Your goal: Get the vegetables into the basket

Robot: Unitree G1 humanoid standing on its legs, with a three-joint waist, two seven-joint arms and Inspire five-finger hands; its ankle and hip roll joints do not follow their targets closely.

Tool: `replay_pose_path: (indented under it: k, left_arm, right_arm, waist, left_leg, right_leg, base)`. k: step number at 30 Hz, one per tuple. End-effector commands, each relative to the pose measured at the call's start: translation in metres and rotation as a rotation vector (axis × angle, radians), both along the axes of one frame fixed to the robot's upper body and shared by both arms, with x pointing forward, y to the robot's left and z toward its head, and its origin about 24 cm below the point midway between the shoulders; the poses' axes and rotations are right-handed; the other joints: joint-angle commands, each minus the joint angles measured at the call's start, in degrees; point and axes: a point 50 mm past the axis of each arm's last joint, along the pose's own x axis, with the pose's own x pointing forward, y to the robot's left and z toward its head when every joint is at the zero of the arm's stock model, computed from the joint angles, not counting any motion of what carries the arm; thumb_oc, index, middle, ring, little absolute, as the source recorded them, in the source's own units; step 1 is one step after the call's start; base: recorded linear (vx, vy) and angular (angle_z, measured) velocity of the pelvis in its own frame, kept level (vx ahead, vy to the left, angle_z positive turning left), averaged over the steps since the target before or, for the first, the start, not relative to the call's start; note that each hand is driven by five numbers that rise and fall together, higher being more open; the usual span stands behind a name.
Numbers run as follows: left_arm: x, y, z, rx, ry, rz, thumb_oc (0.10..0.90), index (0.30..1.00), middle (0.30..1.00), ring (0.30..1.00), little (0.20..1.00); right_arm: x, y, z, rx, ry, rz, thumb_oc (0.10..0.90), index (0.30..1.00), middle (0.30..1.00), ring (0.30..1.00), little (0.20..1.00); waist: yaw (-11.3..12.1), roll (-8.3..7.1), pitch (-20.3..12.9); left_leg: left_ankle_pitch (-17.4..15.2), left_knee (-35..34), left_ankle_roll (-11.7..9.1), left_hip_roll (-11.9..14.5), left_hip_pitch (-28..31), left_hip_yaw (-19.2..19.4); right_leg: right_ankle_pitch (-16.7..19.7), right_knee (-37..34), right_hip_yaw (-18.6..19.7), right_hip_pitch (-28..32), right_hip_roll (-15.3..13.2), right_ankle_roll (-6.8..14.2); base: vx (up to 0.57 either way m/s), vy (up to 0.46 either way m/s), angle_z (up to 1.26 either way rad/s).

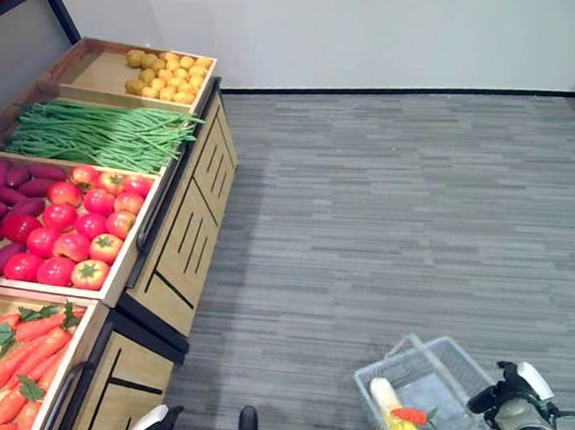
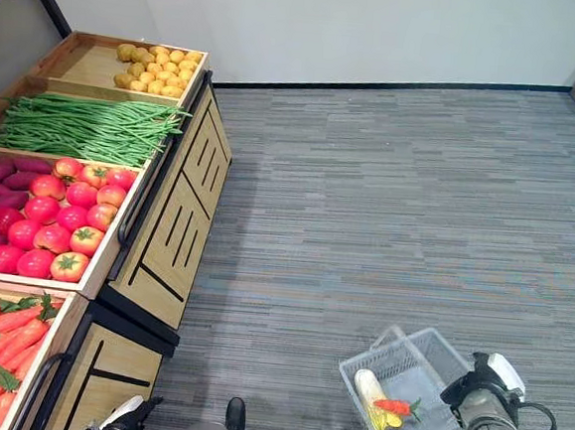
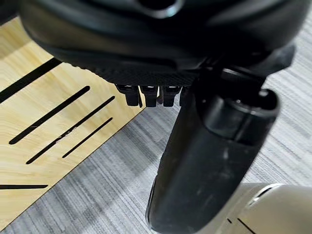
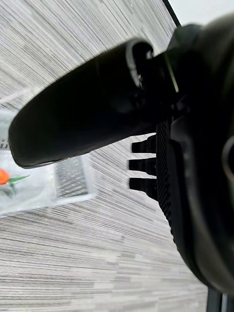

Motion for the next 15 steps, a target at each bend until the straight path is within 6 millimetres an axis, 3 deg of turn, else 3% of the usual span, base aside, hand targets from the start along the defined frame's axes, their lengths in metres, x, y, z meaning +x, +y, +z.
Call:
replay_pose_path:
  k: [1, 6, 7, 9, 11, 13, 15]
  left_arm:
    - [0.007, 0.032, 0.009, 0.115, -0.016, 0.049, 0.9, 1.0, 1.0, 1.0, 1.0]
    - [-0.005, 0.036, 0.007, 0.12, 0.025, 0.125, 0.9, 1.0, 1.0, 1.0, 1.0]
    - [-0.01, 0.035, 0.005, 0.101, 0.033, 0.201, 0.9, 1.0, 1.0, 1.0, 1.0]
    - [-0.012, 0.035, 0.005, 0.098, 0.037, 0.215, 0.9, 1.0, 1.0, 1.0, 1.0]
    - [-0.018, 0.034, 0.003, 0.079, 0.043, 0.275, 0.9, 1.0, 1.0, 1.0, 1.0]
    - [-0.022, 0.029, 0.001, 0.042, 0.039, 0.334, 0.9, 1.0, 1.0, 1.0, 1.0]
    - [-0.029, 0.026, -0.001, 0.018, 0.049, 0.387, 0.9, 1.0, 1.0, 1.0, 1.0]
  right_arm:
    - [0.012, -0.015, 0.02, -0.082, -0.065, -0.018, 0.9, 1.0, 1.0, 1.0, 1.0]
    - [-0.014, -0.006, -0.002, -0.02, -0.008, -0.055, 0.9, 1.0, 1.0, 1.0, 1.0]
    - [-0.032, 0.001, -0.015, 0.024, 0.038, -0.08, 0.9, 1.0, 1.0, 1.0, 1.0]
    - [-0.035, 0.006, -0.02, 0.04, 0.051, -0.071, 0.9, 1.0, 1.0, 1.0, 1.0]
    - [-0.048, 0.019, -0.033, 0.091, 0.097, -0.053, 0.9, 1.0, 1.0, 1.0, 1.0]
    - [-0.064, 0.048, -0.054, 0.18, 0.178, 0.036, 0.9, 1.0, 1.0, 1.0, 1.0]
    - [-0.076, 0.064, -0.065, 0.229, 0.228, 0.085, 0.9, 1.0, 1.0, 1.0, 1.0]
  waist:
    - [0.42, -4.5, -1.18]
    - [-0.13, -4.89, -1.48]
    - [-0.26, -5.03, -1.61]
    - [-0.35, -5.1, -1.7]
    - [-0.45, -5.31, -1.77]
    - [-0.57, -5.62, -1.86]
    - [-0.76, -5.84, -1.9]
  left_leg:
    - [-2.68, -0.12, -1.73, 0.2, 0.0, -3.26]
    - [-2.88, -0.12, -1.65, 0.19, 0.25, -2.96]
    - [-2.98, -0.12, -1.55, 0.17, 0.38, -2.98]
    - [-3.02, -0.12, -1.53, 0.16, 0.43, -2.97]
    - [-3.1, -0.12, -1.43, 0.09, 0.53, -3.07]
    - [-3.12, -0.12, -1.37, -0.02, 0.61, -2.99]
    - [-3.1, -0.12, -1.38, -0.06, 0.68, -2.99]
  right_leg:
    - [1.96, 0.03, -0.3, -2.35, -1.86, 1.15]
    - [2.08, 0.03, 0.05, -2.39, -2.01, 1.25]
    - [2.09, 0.03, 0.08, -2.32, -2.06, 1.24]
    - [2.1, 0.03, 0.08, -2.32, -2.08, 1.24]
    - [2.18, 0.03, 0.08, -2.3, -2.05, 1.24]
    - [2.32, 0.03, 0.18, -2.29, -2.13, 1.24]
    - [2.37, 0.03, 0.22, -2.29, -2.2, 1.24]
  base:
    - [0.0, 0.0, 0.0]
    - [0.0, 0.0, 0.0]
    - [0.0, 0.0, 0.0]
    - [0.0, 0.0, 0.0]
    - [0.0, 0.0, 0.0]
    - [0.0, 0.0, 0.0]
    - [-0.01, -0.001, -0.02]
